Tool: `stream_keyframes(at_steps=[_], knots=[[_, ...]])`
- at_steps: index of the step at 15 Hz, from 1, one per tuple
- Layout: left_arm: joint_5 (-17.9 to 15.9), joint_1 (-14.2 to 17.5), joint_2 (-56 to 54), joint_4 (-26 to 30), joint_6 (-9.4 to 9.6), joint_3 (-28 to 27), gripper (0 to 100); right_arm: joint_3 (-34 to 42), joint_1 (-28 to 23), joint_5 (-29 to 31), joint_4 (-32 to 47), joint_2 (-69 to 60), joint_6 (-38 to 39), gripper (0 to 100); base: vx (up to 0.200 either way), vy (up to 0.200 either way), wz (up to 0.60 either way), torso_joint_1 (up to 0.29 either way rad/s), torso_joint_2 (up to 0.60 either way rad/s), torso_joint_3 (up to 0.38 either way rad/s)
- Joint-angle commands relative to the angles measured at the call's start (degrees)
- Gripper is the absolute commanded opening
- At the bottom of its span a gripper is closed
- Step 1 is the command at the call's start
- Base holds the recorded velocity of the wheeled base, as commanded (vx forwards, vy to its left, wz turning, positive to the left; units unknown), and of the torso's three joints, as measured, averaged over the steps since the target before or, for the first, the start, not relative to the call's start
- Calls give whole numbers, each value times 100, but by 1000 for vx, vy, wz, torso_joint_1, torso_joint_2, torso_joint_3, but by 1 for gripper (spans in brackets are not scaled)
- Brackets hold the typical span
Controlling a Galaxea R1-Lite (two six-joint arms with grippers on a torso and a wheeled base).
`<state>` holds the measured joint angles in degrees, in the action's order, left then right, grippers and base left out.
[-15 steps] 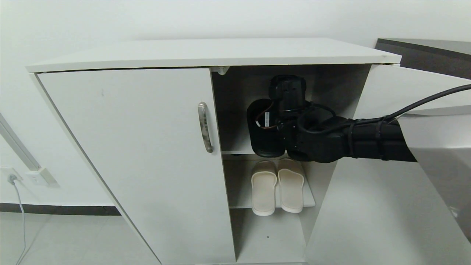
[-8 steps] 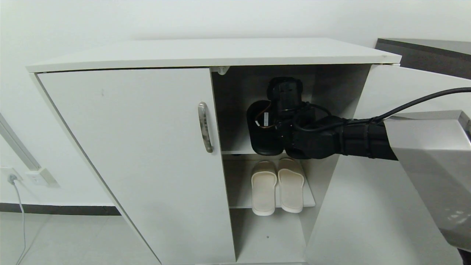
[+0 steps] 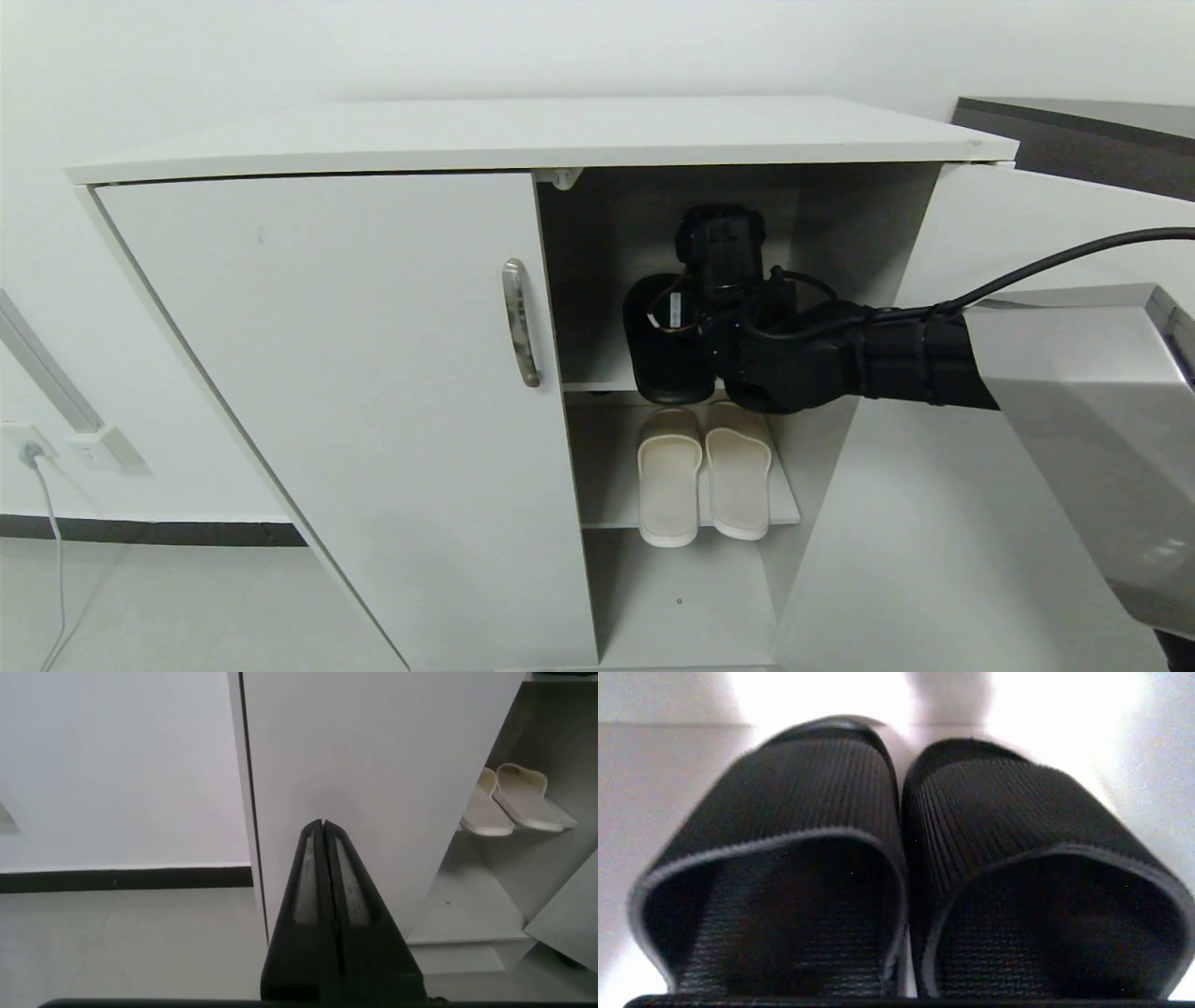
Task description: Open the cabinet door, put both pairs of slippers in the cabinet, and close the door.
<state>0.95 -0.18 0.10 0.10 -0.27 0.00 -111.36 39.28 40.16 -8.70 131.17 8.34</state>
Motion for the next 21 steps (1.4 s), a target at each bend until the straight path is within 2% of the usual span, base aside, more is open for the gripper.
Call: stream_keyframes(at_steps=[1,8,15,20,21], knots=[[2,1,-1,-1,-8,0,0,238,36,-8,-8,-188,-8,100,0,0,0,0,0,0],[2,1,-1,-1,0,0,0,1521,388,27,-96,-1182,124,100,0,0,0,0,0,0],[2,1,-1,-1,0,0,0,3621,1038,27,-1019,-2386,159,100,0,0,0,0,0,0],[2,1,-1,-1,0,0,0,4351,1328,36,-1459,-2676,159,100,0,0,0,0,0,0],[2,1,-1,-1,0,0,0,4430,1346,36,-1564,-2676,151,0,0,0,0,0,0,0]])
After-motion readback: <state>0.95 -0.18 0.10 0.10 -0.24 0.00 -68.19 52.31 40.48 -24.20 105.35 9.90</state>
